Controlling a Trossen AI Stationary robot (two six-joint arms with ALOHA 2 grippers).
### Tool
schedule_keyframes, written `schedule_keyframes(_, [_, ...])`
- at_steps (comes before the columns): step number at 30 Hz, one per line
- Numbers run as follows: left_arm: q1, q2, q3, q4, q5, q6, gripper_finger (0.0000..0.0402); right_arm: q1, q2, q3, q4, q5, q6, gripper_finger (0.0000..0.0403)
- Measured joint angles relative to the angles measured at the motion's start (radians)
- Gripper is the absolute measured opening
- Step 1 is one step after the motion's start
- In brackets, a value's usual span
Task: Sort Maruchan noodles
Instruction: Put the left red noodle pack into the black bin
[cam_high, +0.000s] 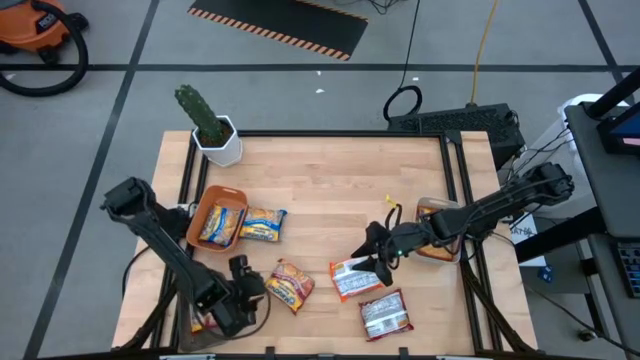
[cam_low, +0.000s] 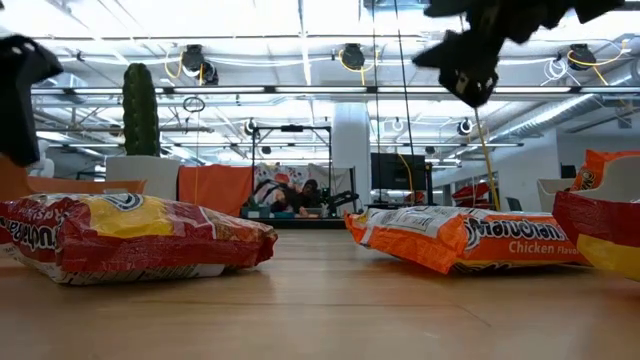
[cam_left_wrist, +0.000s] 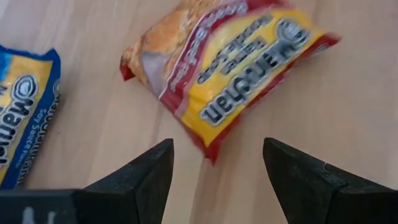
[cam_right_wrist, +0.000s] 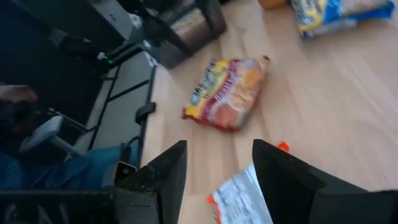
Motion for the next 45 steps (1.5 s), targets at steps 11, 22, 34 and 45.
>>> schedule_keyframes(11, [0.028,0.121,-0.001,0.003,0.033,0.005,0.0253,0.013,0.0,0.103,0.01,0.078,-0.203,0.0176])
schedule_keyframes(22, [0.072,0.179,0.002,0.11,0.075,0.099,0.0202,0.013,0.0,0.107,0.067,0.076,-0.279,0.0176])
schedule_keyframes(34, [0.126,0.172,-0.001,0.117,0.072,0.265,0.0018,0.013,0.008,0.107,0.109,0.138,-0.277,0.0176])
schedule_keyframes(45, [0.196,0.015,-0.002,0.002,-0.003,0.427,0.0005,0.013,0.099,0.107,0.207,0.128,-0.324,0.0176])
